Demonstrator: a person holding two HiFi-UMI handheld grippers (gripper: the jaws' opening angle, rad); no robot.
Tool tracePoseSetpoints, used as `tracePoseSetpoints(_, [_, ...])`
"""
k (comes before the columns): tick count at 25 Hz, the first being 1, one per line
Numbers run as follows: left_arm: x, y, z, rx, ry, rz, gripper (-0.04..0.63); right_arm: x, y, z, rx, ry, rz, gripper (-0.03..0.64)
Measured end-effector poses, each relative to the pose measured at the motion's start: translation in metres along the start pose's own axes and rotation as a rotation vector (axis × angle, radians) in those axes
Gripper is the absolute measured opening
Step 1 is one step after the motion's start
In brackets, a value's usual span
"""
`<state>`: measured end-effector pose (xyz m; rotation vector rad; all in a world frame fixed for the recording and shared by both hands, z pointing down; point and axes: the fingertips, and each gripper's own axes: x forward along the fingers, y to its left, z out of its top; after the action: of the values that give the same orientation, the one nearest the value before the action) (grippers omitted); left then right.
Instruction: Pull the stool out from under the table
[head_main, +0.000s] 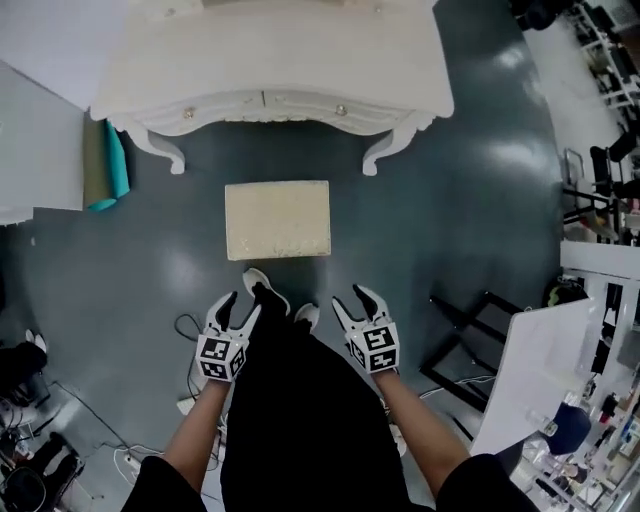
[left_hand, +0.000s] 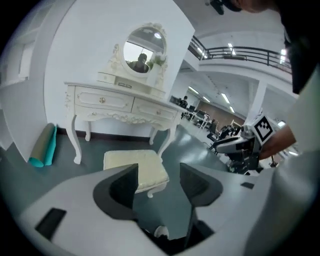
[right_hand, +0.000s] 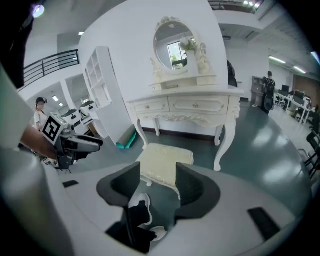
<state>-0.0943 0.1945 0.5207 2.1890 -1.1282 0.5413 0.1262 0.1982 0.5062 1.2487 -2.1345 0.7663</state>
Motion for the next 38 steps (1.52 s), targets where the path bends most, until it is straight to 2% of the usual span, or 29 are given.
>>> tracePoseSetpoints(3, [-0.029, -0.026, 0.041, -0.044, -0.080, 0.028, 0.276, -0.041, 0.001, 0.046, -0.013, -0.087, -0.009, 0.233])
tracePoseSetpoints(7, [-0.066, -0.062, 0.084, -0.076, -0.154, 0.015, 0.276, -0.092, 0.023, 0.094, -0.033, -0.201, -0.003, 0.233])
tracePoseSetpoints(11, [-0.118, -0.089, 0.142, 0.030, -0.291, 0.066, 0.275, -0.131, 0.058, 0.136, 0.071, -0.325, 0.060, 0.229])
tracePoseSetpoints(13, [-0.132, -0.096, 0.167, 0.015, -0.348, 0.073, 0.273, -0.146, 0.069, 0.162, 0.070, -0.381, 0.086, 0.225])
tracePoseSetpoints(15, [-0.138, -0.104, 0.186, -0.007, -0.381, 0.039, 0.267, -0.157, 0.078, 0.186, 0.039, -0.421, 0.100, 0.224])
tracePoseSetpoints(18, [-0.146, -0.126, 0.203, 0.015, -0.393, -0.046, 0.224, -0.170, 0.089, 0.210, -0.004, -0.450, 0.106, 0.218])
tracePoseSetpoints(20, [-0.150, -0.137, 0.215, 0.035, -0.409, -0.067, 0.202, -0.179, 0.092, 0.225, -0.026, -0.472, 0.120, 0.199])
tracePoseSetpoints(21, [-0.152, -0.141, 0.224, 0.037, -0.427, -0.076, 0.177, -0.184, 0.094, 0.234, -0.030, -0.490, 0.139, 0.154])
tracePoseSetpoints(22, [-0.154, -0.144, 0.233, 0.025, -0.452, -0.089, 0.130, -0.190, 0.096, 0.244, -0.028, -0.513, 0.162, 0.079])
tracePoseSetpoints(23, [-0.157, -0.145, 0.241, 0.004, -0.477, -0.106, 0.067, -0.195, 0.100, 0.253, -0.023, -0.535, 0.182, 0.055])
tracePoseSetpoints(25, [-0.162, -0.146, 0.251, -0.025, -0.500, -0.136, 0.032, -0.205, 0.106, 0.265, -0.016, -0.573, 0.193, 0.047])
tracePoseSetpoints(30, [-0.163, -0.163, 0.256, 0.090, -0.451, -0.103, 0.014, -0.228, 0.109, 0.267, -0.040, -0.598, 0.098, 0.018])
tracePoseSetpoints(34, [-0.165, -0.179, 0.269, 0.120, -0.485, -0.115, 0.014, -0.238, 0.112, 0.271, -0.107, -0.607, 0.053, 0.018])
tracePoseSetpoints(38, [-0.166, -0.194, 0.276, 0.244, -0.518, -0.080, 0.014, -0.242, 0.126, 0.271, -0.191, -0.638, 0.047, 0.018])
